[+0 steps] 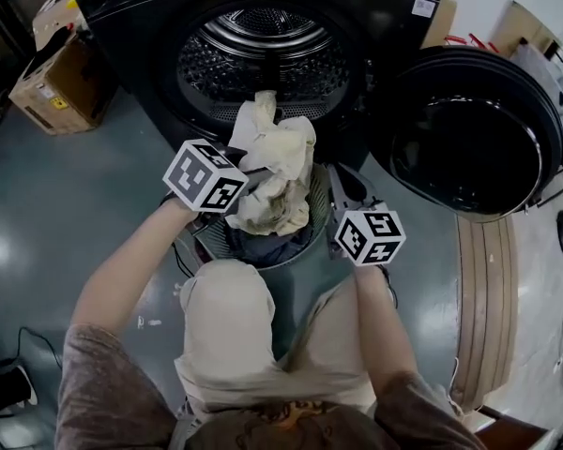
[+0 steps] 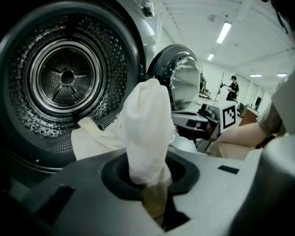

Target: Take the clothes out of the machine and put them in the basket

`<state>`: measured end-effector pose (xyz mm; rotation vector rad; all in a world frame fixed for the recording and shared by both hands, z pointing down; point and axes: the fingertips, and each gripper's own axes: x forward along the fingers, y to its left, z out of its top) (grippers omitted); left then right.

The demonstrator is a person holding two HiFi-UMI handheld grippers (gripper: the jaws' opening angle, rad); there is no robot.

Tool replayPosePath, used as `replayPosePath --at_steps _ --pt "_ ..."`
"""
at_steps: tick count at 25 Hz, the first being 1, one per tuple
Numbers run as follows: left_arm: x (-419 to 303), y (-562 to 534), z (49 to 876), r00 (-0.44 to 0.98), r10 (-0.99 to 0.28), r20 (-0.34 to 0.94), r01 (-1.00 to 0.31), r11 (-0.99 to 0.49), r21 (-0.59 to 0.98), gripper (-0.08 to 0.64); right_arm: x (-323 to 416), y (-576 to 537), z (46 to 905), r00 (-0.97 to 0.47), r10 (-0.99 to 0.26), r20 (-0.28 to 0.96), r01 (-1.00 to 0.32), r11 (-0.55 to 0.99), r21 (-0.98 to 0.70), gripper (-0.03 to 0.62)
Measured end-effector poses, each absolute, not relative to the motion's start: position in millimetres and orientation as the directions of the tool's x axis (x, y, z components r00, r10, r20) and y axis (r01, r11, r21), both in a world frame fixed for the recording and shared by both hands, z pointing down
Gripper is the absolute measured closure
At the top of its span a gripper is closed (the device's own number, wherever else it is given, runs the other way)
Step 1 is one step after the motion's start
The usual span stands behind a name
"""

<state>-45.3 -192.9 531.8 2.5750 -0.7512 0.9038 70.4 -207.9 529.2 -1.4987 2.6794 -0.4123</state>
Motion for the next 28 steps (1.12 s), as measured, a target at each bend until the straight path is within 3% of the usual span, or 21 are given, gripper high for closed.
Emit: replayPosePath --at_steps 9,13,15,28 --pt "-48.4 -143.9 549.2 0.642 -0.335 0.690 -0.566 -0.814 0.131 0.480 65.6 -205.3 525.0 -0.550 -0.832 0.075 -0.819 0.520 -0.243 0.595" --pt "-66.2 -154.2 562.9 0.558 -0.398 0.728 -0.618 -0.785 0.044 0.319 64.7 -202.9 523.0 -0.552 -0.831 0.073 -0.816 0.520 -0.251 0.595" --pt "-75.2 -156.4 570.7 0.521 -0.398 0.755 -0.617 -0.787 0.011 0.290 63.6 -201.6 521.8 -0.554 -0.830 0.072 -0.817 0.524 -0.243 0.595" --pt "-79.9 -185.8 573.2 0.608 -0.452 0.652 -0.656 -0.750 0.091 0.267 46.4 -203.7 532.3 -0.575 -0.810 0.110 -0.810 0.546 -0.216 0.595"
